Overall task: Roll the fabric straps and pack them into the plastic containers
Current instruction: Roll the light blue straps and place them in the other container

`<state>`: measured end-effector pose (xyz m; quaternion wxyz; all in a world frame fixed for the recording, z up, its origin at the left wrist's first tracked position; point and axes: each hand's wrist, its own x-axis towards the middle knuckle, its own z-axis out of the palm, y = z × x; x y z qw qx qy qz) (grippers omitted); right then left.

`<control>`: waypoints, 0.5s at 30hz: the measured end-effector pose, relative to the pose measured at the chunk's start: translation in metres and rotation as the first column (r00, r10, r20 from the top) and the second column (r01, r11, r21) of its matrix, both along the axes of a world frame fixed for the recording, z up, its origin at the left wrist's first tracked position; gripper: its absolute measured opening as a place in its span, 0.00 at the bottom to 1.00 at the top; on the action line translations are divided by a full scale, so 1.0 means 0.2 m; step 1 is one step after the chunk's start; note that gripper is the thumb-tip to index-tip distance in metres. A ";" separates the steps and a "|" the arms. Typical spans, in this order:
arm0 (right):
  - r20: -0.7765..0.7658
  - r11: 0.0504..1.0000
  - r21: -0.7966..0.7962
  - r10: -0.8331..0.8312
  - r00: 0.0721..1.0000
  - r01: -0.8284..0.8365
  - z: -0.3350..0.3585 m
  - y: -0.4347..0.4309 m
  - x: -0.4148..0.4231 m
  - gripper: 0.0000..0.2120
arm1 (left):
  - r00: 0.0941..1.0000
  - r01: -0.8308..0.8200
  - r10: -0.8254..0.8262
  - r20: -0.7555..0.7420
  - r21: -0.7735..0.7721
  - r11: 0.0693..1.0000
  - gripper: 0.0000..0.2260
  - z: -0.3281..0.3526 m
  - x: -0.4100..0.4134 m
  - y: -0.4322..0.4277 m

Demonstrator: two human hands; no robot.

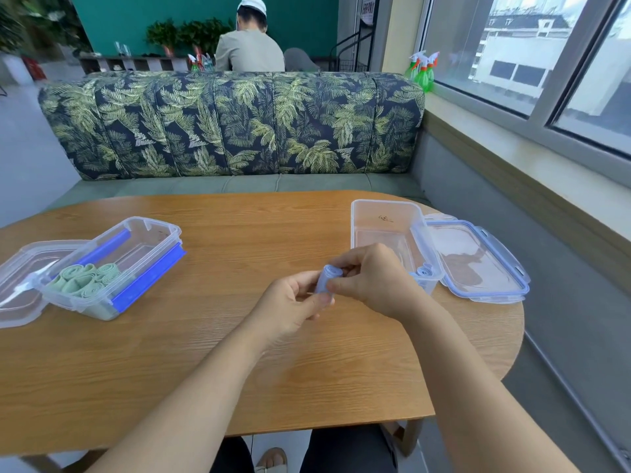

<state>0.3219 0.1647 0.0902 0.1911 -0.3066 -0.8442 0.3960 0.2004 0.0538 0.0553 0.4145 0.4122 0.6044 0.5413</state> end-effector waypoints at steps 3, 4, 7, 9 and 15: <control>0.001 1.000 -0.007 -0.009 1.000 0.009 0.00 0.01 0.01 0.05 | 0.995 -0.049 0.053 -0.086 0.055 0.997 0.15 -0.02 0.02 0.02; -0.009 1.000 -0.009 -0.025 1.000 0.025 0.00 0.01 0.01 0.05 | 0.990 -0.078 0.086 -0.109 0.077 0.994 0.15 -0.02 0.02 0.02; -0.025 0.996 0.004 -0.085 0.996 0.085 0.00 0.00 -0.01 0.05 | 0.972 -0.158 0.172 -0.160 0.099 0.983 0.17 -0.03 0.05 0.02; -0.043 0.993 0.013 -0.119 0.992 0.120 -0.01 -0.01 -0.02 0.06 | 0.942 -0.230 0.244 -0.230 0.083 0.970 0.17 -0.04 0.08 0.02; -0.056 0.986 0.007 -0.166 0.985 0.167 -0.01 -0.03 -0.04 0.08 | 0.808 -0.267 0.310 -0.501 0.159 0.951 0.08 -0.07 0.08 0.05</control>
